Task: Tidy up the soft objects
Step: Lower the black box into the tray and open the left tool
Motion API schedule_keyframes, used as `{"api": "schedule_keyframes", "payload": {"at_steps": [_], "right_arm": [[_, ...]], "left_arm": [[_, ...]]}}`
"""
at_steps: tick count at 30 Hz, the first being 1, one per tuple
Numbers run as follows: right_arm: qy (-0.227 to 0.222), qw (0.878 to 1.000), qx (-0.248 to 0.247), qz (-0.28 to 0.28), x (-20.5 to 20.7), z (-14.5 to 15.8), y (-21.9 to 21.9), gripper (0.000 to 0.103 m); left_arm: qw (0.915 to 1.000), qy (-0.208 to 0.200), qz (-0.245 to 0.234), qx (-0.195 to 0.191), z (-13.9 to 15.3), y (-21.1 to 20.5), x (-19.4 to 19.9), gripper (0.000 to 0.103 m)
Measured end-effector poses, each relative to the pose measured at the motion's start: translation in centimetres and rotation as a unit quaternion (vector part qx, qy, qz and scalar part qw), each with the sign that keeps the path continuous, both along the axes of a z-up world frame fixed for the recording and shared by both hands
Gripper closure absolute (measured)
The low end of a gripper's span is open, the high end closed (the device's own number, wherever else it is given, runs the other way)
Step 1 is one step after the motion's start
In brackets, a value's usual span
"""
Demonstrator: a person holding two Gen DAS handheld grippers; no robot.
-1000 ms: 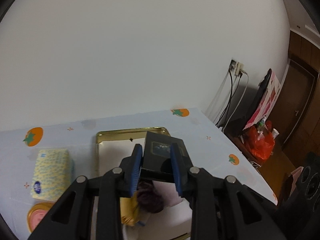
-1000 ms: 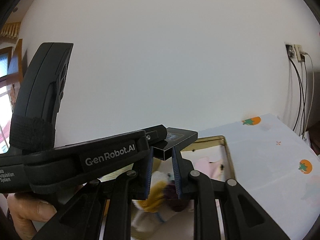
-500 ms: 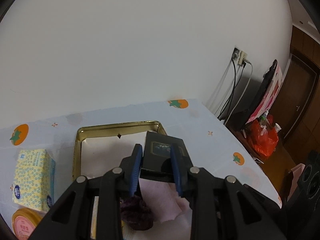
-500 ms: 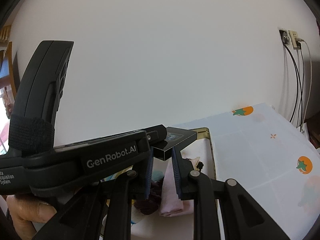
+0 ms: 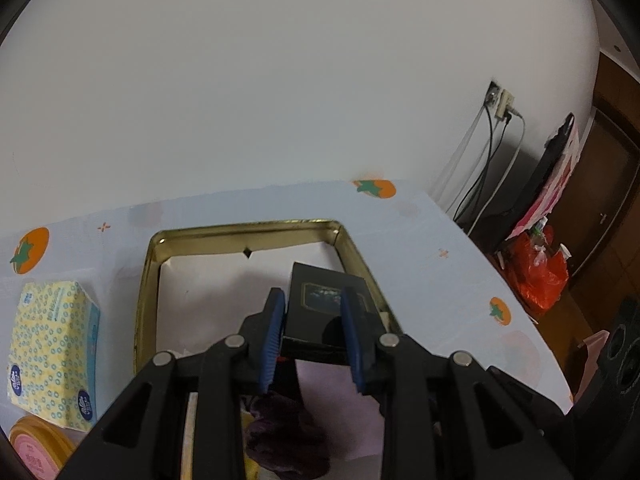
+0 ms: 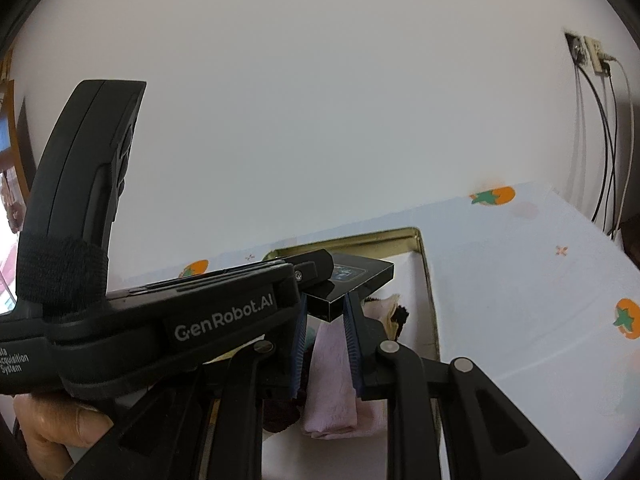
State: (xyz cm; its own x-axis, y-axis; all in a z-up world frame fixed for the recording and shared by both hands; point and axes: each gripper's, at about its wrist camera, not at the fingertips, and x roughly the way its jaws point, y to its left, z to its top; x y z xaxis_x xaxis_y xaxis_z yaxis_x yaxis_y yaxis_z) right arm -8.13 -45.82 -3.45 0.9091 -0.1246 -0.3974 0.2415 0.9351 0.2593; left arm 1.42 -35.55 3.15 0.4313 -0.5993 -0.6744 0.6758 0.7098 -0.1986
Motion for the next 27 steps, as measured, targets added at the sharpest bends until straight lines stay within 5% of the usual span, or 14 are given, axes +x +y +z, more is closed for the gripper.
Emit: {"api": "schedule_keyframes", "payload": {"at_steps": [4,8,10,12,13,17,21,24,27], "right_arm": [[0.013,1.0,-0.001,-0.001,0.6,-0.7,-0.2,0.082],[0.039,0.999,0.012,0.005,1.3,-1.5,-0.6,0.082],[0.047,0.999,0.012,0.002,1.4,-1.8,-0.6,0.081],[0.048,0.999,0.011,0.003,1.3,-2.0,-0.7,0.081],[0.043,0.999,0.011,0.001,1.0,-2.0,-0.7,0.08],[0.022,1.0,0.005,-0.005,-0.3,-1.7,-0.6,0.057],[-0.016,0.999,-0.011,-0.037,-2.9,-1.3,0.0,0.044],[-0.07,0.994,-0.01,-0.087,-5.8,-0.9,0.2,0.042],[-0.113,0.981,-0.021,-0.157,-8.3,-0.7,0.3,0.027]], "left_arm": [[0.9999,0.001,0.0,0.017,-0.9,-0.3,0.1,0.077],[0.9975,-0.042,0.001,0.058,-1.3,-0.2,-0.9,0.077],[0.9945,-0.073,0.012,0.074,-1.0,0.2,-1.9,0.065],[0.9924,-0.1,0.024,0.068,-0.5,1.1,-2.8,0.034],[0.991,-0.114,0.032,0.062,-0.2,1.8,-3.3,0.027],[0.989,-0.139,0.047,0.022,0.8,4.7,-4.6,0.003],[0.9859,-0.154,0.057,-0.032,1.3,8.0,-5.7,0.001],[0.978,-0.186,0.084,-0.042,0.4,10.2,-6.5,0.001],[0.9726,-0.204,0.103,-0.044,-1.1,11.5,-7.1,0.001]]}}
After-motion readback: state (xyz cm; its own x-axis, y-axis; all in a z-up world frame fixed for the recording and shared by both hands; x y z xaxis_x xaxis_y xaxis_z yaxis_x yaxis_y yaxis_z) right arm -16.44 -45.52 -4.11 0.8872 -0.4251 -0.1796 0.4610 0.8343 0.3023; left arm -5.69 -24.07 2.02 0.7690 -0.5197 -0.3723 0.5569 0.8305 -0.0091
